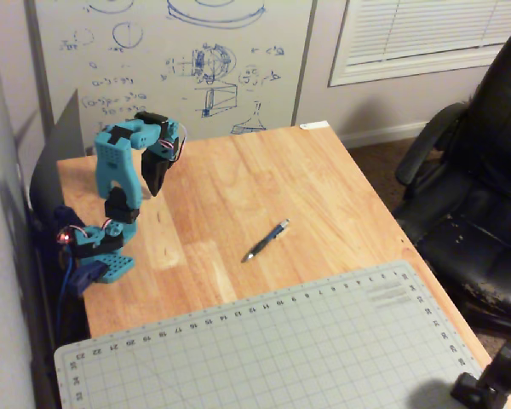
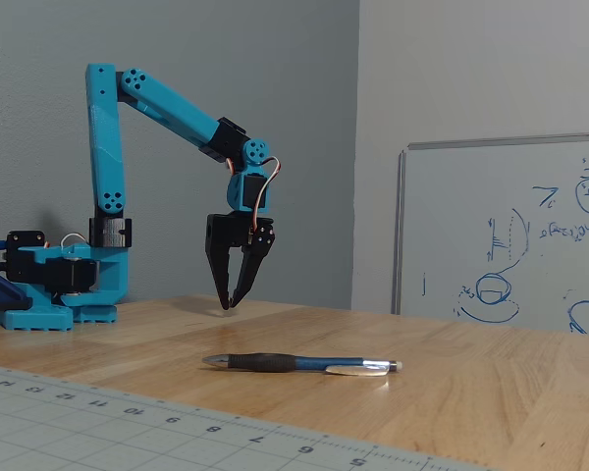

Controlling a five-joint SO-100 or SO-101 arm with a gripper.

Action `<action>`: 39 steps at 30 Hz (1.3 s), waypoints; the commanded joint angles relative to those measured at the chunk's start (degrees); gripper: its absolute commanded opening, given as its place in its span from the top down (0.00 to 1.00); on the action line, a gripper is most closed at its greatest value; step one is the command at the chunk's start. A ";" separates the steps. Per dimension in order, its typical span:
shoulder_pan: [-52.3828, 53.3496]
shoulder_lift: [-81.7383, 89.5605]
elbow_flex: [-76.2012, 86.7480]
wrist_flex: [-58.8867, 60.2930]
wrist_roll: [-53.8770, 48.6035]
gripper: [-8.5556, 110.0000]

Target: Touch the pen.

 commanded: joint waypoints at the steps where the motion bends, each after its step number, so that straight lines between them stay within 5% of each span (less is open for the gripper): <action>1: 38.85 97.12 54.58 5.10 0.53 0.92; 30: 40.17 96.68 54.32 5.10 -0.18 0.92; 39: 60.82 96.68 46.93 4.48 -0.26 0.92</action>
